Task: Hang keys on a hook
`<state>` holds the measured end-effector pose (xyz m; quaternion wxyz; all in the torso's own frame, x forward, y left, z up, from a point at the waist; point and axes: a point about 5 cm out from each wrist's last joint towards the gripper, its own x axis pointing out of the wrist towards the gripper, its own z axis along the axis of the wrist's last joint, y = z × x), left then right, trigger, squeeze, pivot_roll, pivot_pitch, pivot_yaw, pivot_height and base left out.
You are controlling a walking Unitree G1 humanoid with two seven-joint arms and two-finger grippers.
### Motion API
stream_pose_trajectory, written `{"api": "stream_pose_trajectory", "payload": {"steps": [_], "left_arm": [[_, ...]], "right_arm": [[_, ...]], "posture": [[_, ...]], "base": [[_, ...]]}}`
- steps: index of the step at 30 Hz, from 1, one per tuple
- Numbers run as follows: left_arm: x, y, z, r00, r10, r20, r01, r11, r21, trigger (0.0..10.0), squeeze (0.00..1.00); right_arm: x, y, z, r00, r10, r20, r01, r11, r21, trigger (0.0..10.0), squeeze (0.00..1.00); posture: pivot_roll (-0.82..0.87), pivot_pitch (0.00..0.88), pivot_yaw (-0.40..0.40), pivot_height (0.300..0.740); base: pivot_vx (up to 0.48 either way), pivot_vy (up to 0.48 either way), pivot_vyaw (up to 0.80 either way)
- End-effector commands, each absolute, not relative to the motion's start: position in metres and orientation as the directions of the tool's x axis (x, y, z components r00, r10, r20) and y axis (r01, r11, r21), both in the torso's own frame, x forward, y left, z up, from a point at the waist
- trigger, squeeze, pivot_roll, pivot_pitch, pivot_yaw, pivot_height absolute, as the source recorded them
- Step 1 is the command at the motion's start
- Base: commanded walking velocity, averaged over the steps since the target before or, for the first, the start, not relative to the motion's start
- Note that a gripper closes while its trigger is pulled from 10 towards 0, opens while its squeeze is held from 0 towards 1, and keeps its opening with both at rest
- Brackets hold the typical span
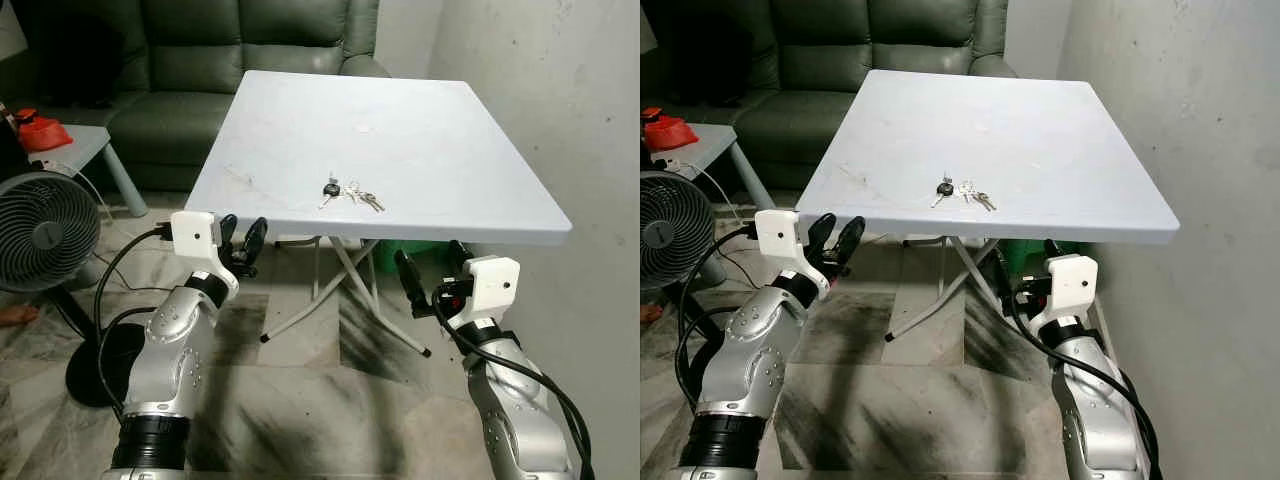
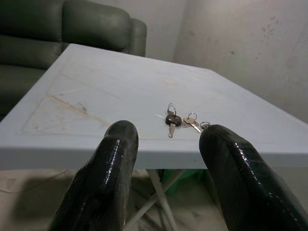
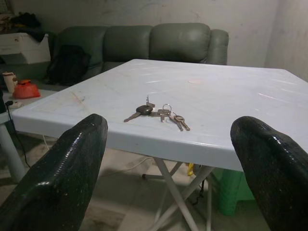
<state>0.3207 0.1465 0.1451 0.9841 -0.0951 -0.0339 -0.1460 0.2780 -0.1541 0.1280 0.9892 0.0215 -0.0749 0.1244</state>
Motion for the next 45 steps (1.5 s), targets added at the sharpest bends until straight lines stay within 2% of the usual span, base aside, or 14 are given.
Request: {"api": "stream_pose_trajectory", "payload": {"steps": [1,19,45], "left_arm": [[0.3194,0.1486,0.1484,0.951,-0.290,0.102,0.304,0.938,-0.165,10.0,0.00],[0.3203,0.1451,0.1481,0.947,-0.309,0.085,0.318,0.938,-0.137,10.0,0.00],[0.3224,0.1425,0.1511,0.941,-0.325,0.092,0.335,0.933,-0.132,10.0,0.00]], "right_arm": [[0.2788,-0.1530,0.1329,0.957,0.240,0.166,-0.247,0.969,0.028,10.0,0.00],[0.2800,-0.1516,0.1329,0.955,0.245,0.165,-0.252,0.967,0.023,10.0,0.00],[0.2795,-0.1495,0.1316,0.953,0.256,0.164,-0.263,0.964,0.023,10.0,0.00]], "posture": [[-0.15,0.002,-0.006,0.724],[-0.15,0.003,0.001,0.724],[-0.15,0.000,0.002,0.724]], "base": [[0.000,0.000,0.00],[0.000,0.000,0.00],[0.322,0.000,0.00]]}}
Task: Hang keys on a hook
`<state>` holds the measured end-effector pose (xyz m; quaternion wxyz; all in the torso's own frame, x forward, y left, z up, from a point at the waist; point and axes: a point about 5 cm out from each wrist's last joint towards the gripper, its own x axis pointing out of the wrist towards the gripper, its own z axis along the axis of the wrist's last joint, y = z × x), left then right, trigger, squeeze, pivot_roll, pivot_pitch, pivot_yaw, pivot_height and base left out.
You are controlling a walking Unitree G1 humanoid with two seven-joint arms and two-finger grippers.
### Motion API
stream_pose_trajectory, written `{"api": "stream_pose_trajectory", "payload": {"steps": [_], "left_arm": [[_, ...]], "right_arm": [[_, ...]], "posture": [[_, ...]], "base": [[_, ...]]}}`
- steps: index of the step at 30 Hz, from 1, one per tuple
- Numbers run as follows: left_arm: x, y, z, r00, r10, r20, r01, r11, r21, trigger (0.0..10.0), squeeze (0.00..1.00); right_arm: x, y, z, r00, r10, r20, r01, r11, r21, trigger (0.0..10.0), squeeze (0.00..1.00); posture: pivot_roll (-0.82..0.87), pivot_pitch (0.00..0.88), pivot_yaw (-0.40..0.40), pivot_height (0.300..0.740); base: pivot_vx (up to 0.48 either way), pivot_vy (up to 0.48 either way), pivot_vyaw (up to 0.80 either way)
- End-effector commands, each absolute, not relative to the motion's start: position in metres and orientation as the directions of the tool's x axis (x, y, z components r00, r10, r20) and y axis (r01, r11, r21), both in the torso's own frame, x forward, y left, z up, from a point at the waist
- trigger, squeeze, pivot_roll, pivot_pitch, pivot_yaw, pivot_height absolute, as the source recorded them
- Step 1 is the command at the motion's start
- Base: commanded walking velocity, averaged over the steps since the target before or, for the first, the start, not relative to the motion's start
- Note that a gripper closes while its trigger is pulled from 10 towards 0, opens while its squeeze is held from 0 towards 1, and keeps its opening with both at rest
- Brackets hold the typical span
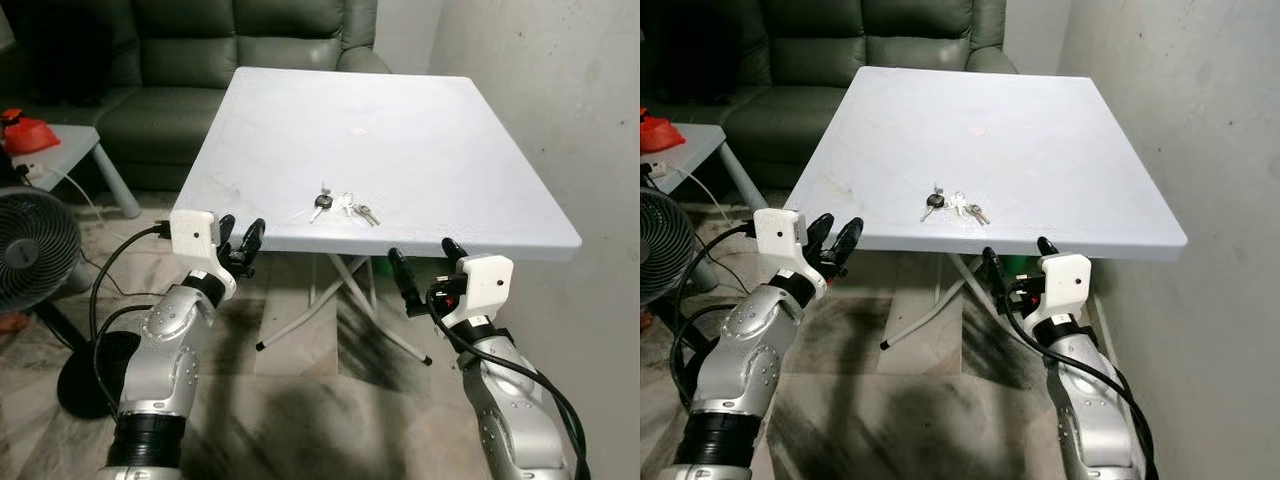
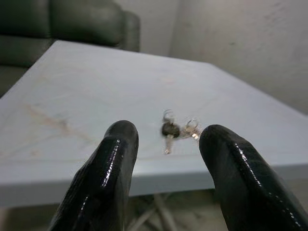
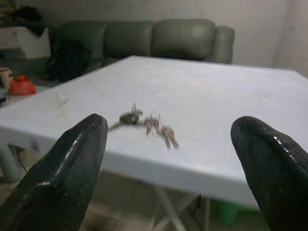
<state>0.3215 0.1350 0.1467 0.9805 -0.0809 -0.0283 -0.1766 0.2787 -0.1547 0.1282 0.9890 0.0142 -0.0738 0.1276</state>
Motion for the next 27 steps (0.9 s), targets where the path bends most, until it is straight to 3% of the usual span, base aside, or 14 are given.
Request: {"api": "stream_pose_trajectory", "payload": {"steps": [1,27], "left_arm": [[0.3224,0.1424,0.1510,0.941,-0.326,0.091,0.336,0.933,-0.132,10.0,0.00],[0.3216,0.1415,0.1500,0.939,-0.331,0.089,0.340,0.931,-0.133,10.0,0.00]], "right_arm": [[0.2794,-0.1495,0.1315,0.952,0.257,0.164,-0.264,0.964,0.023,10.0,0.00],[0.2782,-0.1487,0.1309,0.948,0.277,0.158,-0.283,0.959,0.018,10.0,0.00]], "posture": [[-0.15,0.000,0.002,0.724],[-0.15,0.000,-0.005,0.724]], "base": [[0.334,0.000,0.00],[0.329,0.000,0.00]]}}
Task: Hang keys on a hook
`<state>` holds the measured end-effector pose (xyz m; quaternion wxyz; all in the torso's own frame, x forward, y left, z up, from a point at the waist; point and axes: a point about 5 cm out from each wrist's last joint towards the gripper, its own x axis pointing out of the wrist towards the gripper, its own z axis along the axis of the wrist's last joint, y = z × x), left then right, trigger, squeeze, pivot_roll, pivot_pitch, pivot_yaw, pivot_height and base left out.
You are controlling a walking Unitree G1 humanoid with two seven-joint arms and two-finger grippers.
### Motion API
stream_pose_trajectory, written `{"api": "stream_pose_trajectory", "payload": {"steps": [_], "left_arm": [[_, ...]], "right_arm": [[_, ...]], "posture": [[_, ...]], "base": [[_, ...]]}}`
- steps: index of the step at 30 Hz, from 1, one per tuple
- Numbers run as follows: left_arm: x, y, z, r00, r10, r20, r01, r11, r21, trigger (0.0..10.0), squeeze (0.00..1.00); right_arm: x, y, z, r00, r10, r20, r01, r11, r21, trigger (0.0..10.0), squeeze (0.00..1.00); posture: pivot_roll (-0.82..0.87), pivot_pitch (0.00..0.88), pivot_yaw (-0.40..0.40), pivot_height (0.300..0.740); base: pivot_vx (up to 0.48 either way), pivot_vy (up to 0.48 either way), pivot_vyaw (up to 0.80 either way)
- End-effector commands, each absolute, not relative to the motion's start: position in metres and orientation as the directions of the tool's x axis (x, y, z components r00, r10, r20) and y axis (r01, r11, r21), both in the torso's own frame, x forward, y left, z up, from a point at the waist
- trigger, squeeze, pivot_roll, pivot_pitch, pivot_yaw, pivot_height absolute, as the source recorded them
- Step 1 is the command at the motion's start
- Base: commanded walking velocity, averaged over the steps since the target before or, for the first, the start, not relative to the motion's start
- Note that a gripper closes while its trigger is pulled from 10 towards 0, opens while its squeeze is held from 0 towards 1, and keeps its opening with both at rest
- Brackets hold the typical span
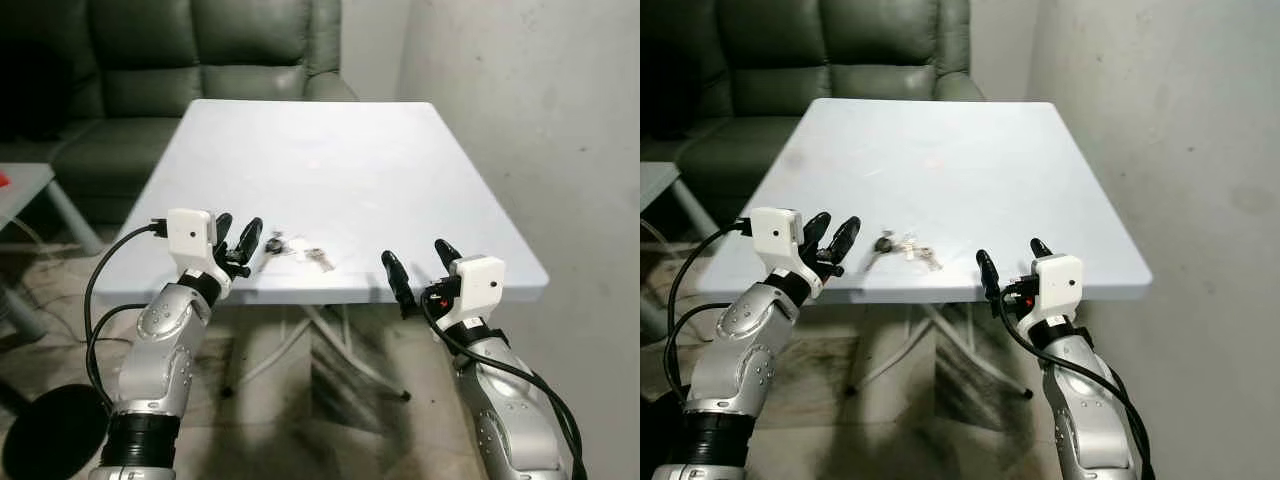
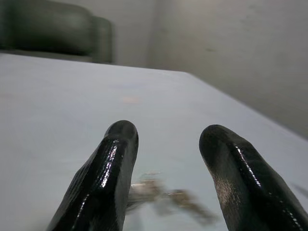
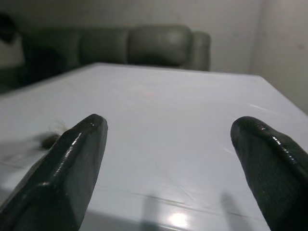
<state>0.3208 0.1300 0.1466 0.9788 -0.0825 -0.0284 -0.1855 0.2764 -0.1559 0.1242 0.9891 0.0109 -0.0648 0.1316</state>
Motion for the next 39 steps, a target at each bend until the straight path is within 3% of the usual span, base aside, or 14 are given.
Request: {"api": "stream_pose_trajectory", "payload": {"steps": [1,19,33,39], "left_arm": [[0.3216,0.1415,0.1500,0.939,-0.331,0.089,0.341,0.931,-0.133,10.0,0.00],[0.3209,0.1417,0.1489,0.941,-0.328,0.083,0.337,0.932,-0.131,10.0,0.00],[0.3198,0.1407,0.1482,0.939,-0.333,0.087,0.343,0.928,-0.147,10.0,0.00],[0.3199,0.1407,0.1475,0.940,-0.331,0.083,0.340,0.929,-0.149,10.0,0.00]], "right_arm": [[0.2782,-0.1487,0.1307,0.948,0.278,0.157,-0.284,0.959,0.017,10.0,0.00],[0.2766,-0.1475,0.1292,0.947,0.284,0.150,-0.290,0.957,0.015,10.0,0.00],[0.2763,-0.1477,0.1294,0.947,0.287,0.146,-0.292,0.956,0.013,10.0,0.00],[0.2762,-0.1477,0.1288,0.947,0.288,0.143,-0.293,0.956,0.011,10.0,0.00]], "posture": [[-0.15,0.000,-0.005,0.724],[-0.15,0.000,-0.005,0.724],[-0.15,0.000,-0.008,0.724],[-0.15,0.000,-0.009,0.724]], "base": [[0.322,0.000,0.00],[0.322,0.000,0.00],[0.000,0.000,0.00],[0.000,0.417,0.00]]}}
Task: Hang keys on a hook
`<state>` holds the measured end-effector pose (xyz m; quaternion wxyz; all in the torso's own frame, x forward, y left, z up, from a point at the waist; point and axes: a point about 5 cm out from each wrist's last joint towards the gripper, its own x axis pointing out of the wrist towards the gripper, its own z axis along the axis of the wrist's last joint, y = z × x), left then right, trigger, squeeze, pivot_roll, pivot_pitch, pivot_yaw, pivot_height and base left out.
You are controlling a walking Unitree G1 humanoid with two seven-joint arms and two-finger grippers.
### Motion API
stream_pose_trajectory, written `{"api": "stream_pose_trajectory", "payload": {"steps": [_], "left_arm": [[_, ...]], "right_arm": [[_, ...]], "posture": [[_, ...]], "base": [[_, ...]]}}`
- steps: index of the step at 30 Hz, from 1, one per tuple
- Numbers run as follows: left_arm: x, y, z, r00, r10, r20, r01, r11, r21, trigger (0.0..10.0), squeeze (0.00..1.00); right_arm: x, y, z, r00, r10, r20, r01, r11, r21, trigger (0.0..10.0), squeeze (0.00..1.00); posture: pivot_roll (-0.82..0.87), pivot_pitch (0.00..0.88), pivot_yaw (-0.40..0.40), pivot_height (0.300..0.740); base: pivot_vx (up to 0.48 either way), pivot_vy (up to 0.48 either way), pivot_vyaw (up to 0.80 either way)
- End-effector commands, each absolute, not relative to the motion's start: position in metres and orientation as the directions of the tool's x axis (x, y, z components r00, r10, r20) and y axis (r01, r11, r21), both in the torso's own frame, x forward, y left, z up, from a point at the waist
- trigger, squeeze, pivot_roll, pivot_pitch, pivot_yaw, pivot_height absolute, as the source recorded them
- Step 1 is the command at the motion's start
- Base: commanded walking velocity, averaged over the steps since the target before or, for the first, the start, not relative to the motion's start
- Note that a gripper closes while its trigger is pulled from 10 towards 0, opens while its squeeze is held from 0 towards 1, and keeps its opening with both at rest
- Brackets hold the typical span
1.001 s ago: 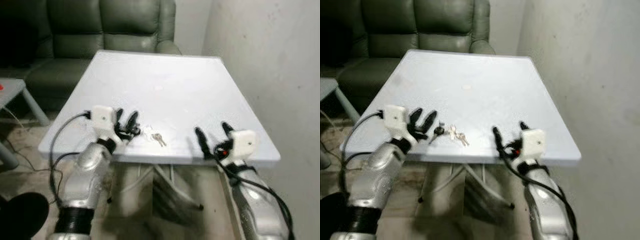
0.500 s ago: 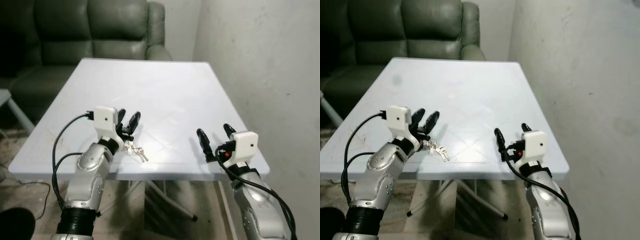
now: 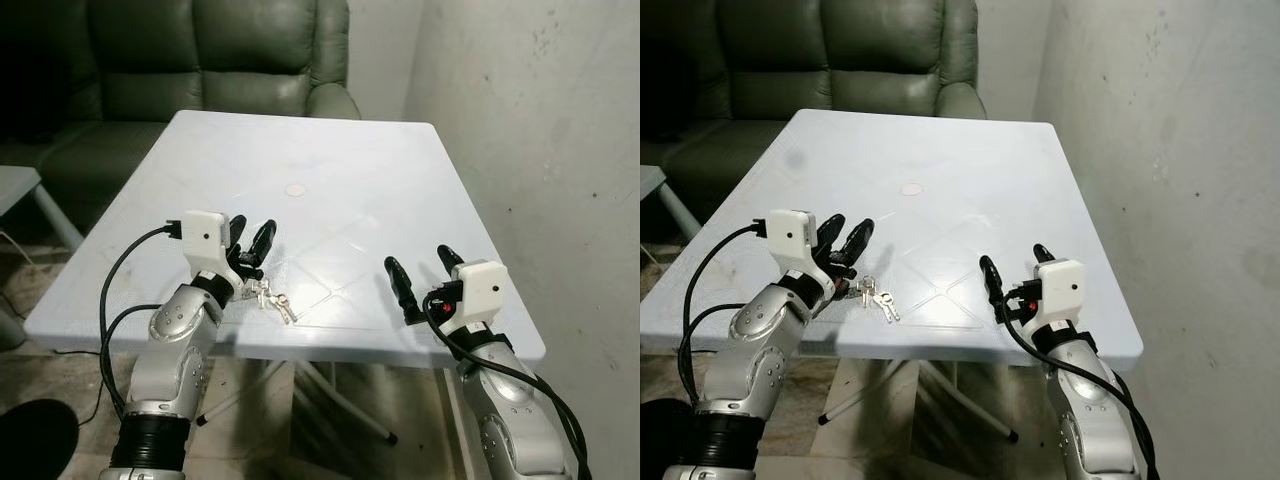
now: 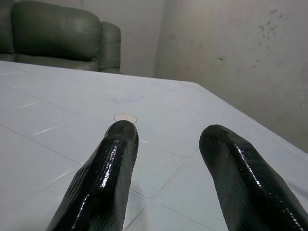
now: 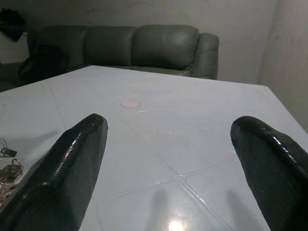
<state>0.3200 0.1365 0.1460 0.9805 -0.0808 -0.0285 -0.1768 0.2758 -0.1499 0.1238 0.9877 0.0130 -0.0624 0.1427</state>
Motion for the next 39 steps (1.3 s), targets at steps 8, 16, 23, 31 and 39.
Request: {"api": "stream_pose_trajectory", "payload": {"steps": [8,16,23,31,39], "left_arm": [[0.3193,0.1412,0.1478,0.941,-0.327,0.083,0.336,0.930,-0.151,10.0,0.00],[0.3181,0.1429,0.1466,0.944,-0.320,0.079,0.329,0.932,-0.150,10.0,0.00],[0.3176,0.1429,0.1467,0.946,-0.316,0.077,0.324,0.934,-0.149,10.0,0.00],[0.3178,0.1425,0.1481,0.946,-0.309,0.094,0.320,0.936,-0.147,10.0,0.00],[0.3170,0.1411,0.1467,0.949,-0.304,0.086,0.314,0.939,-0.143,10.0,0.00]], "right_arm": [[0.2757,-0.1471,0.1281,0.946,0.292,0.140,-0.297,0.955,0.010,10.0,0.00],[0.2761,-0.1453,0.1274,0.944,0.301,0.137,-0.305,0.952,0.013,10.0,0.00],[0.2756,-0.1449,0.1272,0.942,0.307,0.133,-0.311,0.950,0.012,10.0,0.00],[0.2762,-0.1462,0.1277,0.942,0.310,0.129,-0.313,0.950,0.009,10.0,0.00],[0.2756,-0.1471,0.1304,0.937,0.318,0.146,-0.329,0.943,0.056,10.0,1.00]], "posture": [[-0.14,0.002,-0.013,0.724],[-0.14,0.004,-0.015,0.724],[-0.14,0.007,-0.021,0.724],[-0.14,0.009,-0.025,0.724],[-0.14,0.009,-0.031,0.724]], "base": [[0.000,0.480,0.00],[0.000,0.480,0.00],[0.000,0.480,0.00],[0.000,0.238,0.00],[0.000,0.000,0.00]]}}
